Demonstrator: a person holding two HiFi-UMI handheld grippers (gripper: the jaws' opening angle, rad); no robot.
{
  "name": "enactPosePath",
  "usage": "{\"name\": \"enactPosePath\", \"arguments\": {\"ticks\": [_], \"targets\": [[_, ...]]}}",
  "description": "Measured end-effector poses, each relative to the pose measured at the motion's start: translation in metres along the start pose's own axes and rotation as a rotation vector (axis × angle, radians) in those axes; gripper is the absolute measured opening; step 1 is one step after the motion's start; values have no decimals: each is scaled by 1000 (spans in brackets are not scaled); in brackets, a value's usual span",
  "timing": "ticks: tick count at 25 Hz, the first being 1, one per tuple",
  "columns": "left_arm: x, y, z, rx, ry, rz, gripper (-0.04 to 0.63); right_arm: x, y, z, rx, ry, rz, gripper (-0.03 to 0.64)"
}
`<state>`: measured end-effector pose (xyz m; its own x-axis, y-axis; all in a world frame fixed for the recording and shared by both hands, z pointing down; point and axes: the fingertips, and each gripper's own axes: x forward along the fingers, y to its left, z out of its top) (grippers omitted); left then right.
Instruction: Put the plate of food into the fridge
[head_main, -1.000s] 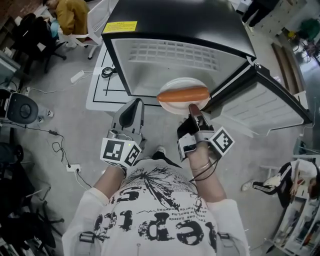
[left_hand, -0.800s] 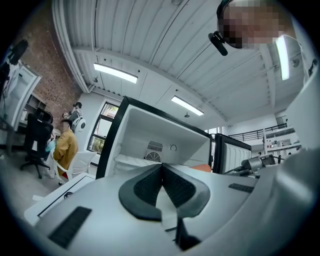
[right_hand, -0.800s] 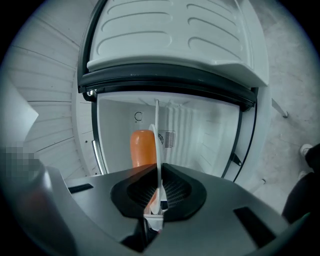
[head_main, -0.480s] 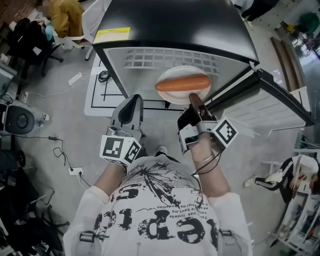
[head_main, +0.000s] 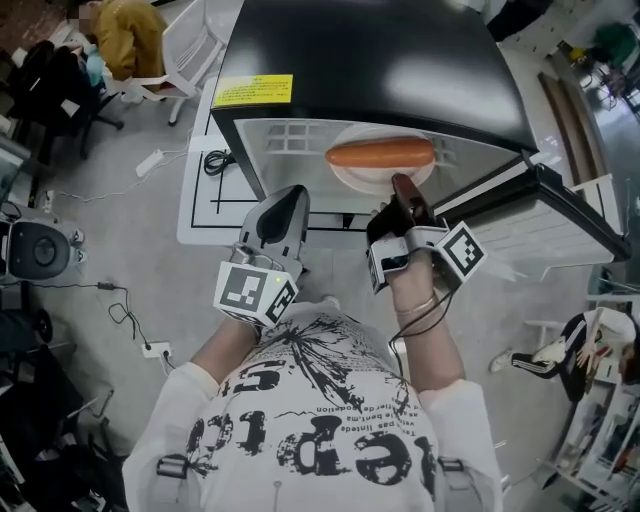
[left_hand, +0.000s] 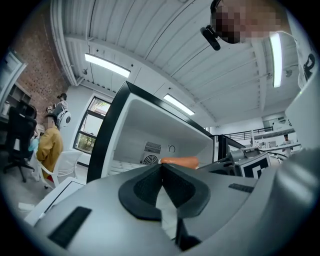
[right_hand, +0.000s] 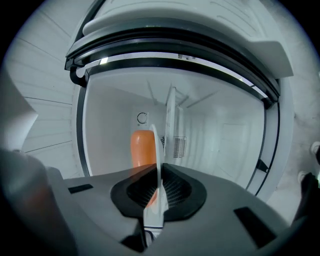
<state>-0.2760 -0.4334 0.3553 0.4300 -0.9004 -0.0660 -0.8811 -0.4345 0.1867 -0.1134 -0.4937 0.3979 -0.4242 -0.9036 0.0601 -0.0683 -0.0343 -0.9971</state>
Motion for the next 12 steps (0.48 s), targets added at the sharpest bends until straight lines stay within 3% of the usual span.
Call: {"name": "enactPosePath", "arguments": {"ticks": [12], "targets": [[21, 11, -1, 3, 30, -44, 8, 34, 3, 4, 57, -33, -11, 25]]}}
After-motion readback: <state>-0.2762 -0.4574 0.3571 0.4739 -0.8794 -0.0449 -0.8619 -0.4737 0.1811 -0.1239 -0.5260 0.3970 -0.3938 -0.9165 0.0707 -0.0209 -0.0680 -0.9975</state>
